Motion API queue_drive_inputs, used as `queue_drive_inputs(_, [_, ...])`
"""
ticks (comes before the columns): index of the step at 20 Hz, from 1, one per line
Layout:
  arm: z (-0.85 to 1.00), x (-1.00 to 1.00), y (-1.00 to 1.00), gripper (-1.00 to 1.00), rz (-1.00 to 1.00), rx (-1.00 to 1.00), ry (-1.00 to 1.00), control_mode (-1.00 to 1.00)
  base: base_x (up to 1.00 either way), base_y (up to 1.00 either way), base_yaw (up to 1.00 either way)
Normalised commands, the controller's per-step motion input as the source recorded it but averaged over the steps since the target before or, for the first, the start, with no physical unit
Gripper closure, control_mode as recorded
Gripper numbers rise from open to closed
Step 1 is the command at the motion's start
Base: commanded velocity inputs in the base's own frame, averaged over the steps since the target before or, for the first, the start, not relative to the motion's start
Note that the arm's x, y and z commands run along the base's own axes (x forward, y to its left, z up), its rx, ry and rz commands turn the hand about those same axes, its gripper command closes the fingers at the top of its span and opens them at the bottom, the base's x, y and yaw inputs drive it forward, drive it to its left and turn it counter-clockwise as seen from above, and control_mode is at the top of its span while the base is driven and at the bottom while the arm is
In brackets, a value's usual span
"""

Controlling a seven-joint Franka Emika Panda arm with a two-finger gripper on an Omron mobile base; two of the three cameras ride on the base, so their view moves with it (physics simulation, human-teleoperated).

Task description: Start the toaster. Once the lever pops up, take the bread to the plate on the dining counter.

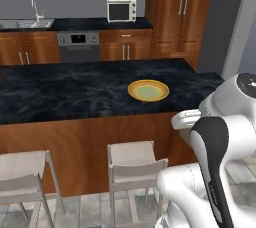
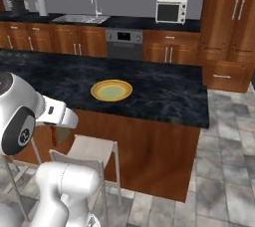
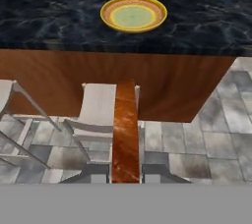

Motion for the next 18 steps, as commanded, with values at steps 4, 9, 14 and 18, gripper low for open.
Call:
queue_drive_inputs(4, [0.0, 0.0, 0.0, 1.0, 0.0, 0.0, 0.0, 1.0, 0.48, -0.06, -0.25])
queue_drive_inputs(9, [0.0, 0.0, 0.0, 1.0, 0.0, 0.0, 0.0, 1.0, 0.24, -0.05, -0.24])
queue_drive_inputs(14, [0.0, 0.0, 0.0, 1.0, 0.0, 0.0, 0.0, 1.0, 0.41, 0.0, -0.1])
queue_drive_inputs(18, [0.0, 0.0, 0.0, 1.0, 0.0, 0.0, 0.0, 1.0, 0.55, 0.0, 0.0])
